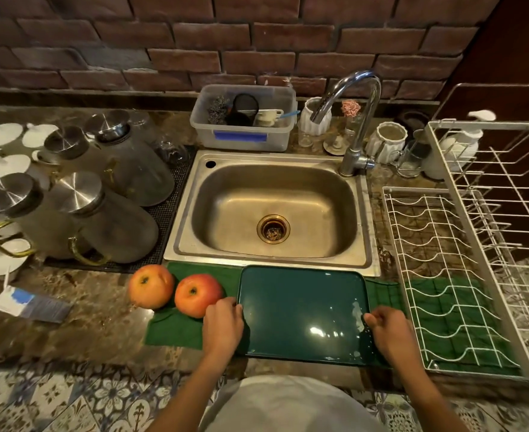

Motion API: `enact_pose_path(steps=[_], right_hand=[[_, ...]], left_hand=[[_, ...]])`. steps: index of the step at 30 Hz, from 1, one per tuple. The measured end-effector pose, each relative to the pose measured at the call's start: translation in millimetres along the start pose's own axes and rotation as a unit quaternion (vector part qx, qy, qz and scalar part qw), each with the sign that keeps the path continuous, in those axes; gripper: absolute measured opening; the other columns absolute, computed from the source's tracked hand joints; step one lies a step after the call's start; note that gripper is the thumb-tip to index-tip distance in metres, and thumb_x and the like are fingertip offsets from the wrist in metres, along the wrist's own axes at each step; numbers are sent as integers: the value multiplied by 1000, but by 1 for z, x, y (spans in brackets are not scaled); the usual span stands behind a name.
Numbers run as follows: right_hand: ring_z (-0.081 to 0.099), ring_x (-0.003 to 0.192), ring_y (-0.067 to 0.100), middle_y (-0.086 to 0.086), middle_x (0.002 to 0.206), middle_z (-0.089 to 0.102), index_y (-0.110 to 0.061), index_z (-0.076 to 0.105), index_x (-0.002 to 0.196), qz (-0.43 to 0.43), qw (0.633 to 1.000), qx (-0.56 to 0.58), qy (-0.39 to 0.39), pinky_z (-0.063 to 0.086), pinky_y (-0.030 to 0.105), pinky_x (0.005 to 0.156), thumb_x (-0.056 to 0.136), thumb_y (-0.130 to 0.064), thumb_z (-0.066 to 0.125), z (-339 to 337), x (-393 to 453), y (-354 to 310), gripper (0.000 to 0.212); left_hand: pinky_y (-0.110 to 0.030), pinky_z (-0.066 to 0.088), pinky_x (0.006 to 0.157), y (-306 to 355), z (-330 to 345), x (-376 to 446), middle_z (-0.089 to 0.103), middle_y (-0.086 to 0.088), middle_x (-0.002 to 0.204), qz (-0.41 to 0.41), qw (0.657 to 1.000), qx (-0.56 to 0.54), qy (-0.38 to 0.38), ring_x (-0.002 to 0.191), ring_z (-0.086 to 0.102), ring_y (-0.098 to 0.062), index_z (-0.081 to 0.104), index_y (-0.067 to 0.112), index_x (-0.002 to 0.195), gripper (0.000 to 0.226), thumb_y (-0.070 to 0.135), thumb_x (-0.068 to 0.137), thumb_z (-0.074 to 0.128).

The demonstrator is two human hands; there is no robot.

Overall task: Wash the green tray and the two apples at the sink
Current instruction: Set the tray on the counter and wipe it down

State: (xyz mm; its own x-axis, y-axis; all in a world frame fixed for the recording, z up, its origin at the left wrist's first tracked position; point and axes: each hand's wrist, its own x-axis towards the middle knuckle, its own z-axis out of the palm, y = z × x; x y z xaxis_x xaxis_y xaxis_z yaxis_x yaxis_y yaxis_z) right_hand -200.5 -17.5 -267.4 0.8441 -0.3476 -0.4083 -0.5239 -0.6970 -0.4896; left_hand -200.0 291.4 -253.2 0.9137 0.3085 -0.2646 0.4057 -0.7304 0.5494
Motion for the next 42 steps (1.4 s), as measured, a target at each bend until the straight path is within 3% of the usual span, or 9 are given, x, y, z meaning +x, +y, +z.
enact_pose_path(steps=[10, 14, 23, 26, 38, 42], right_hand=[[62, 63, 23, 4, 61, 64, -16, 65, 74, -1, 1000, 25, -15, 54, 42, 64, 92, -26, 66, -4, -1, -3, 20], [62, 62, 17, 0, 62, 65, -20, 65, 75, -15, 999, 29, -12, 46, 29, 56, 93, -27, 65, -4, -4, -5, 19], [63, 65, 19, 3, 66, 66, -16, 63, 78, -9, 998, 39, -56, 47, 30, 59, 93, -26, 63, -8, 1, -8, 18], [63, 66, 23, 7, 67, 65, -13, 64, 79, -11, 996, 55, -70, 51, 38, 65, 93, -23, 64, -8, 1, -8, 18], [53, 57, 17, 1, 57, 56, -12, 63, 70, -22, 995, 82, -58, 41, 30, 58, 91, -20, 67, 5, 2, -5, 23], [56, 58, 18, 3, 58, 59, -14, 62, 70, -22, 994, 81, -68, 44, 29, 57, 91, -22, 67, 9, 2, -7, 23]], left_hand=[[-46, 55, 66, 6, -3, -5, 72, -14, 80, -1, 995, 99, -12, 77, 69, -34, 70, 4, 84, 16, 7, 92, 57], [-47, 56, 66, 2, -2, -6, 72, -14, 80, -9, 995, 94, -18, 76, 69, -34, 69, 3, 84, 14, 4, 91, 57], [-48, 55, 66, -2, 2, -4, 71, -17, 79, -8, 998, 69, -14, 74, 68, -36, 67, 0, 84, 16, 4, 94, 56], [-48, 54, 64, -1, 2, -5, 69, -15, 77, -12, 997, 70, -9, 72, 67, -36, 66, 1, 82, 16, 2, 93, 55], [-42, 49, 55, -4, 0, -6, 66, -12, 70, -36, 997, 75, 8, 63, 64, -31, 65, 3, 80, 16, 1, 93, 55], [-48, 56, 62, -7, -3, -4, 68, -13, 72, -54, 996, 67, 15, 65, 66, -34, 66, 3, 83, 19, 7, 96, 53]])
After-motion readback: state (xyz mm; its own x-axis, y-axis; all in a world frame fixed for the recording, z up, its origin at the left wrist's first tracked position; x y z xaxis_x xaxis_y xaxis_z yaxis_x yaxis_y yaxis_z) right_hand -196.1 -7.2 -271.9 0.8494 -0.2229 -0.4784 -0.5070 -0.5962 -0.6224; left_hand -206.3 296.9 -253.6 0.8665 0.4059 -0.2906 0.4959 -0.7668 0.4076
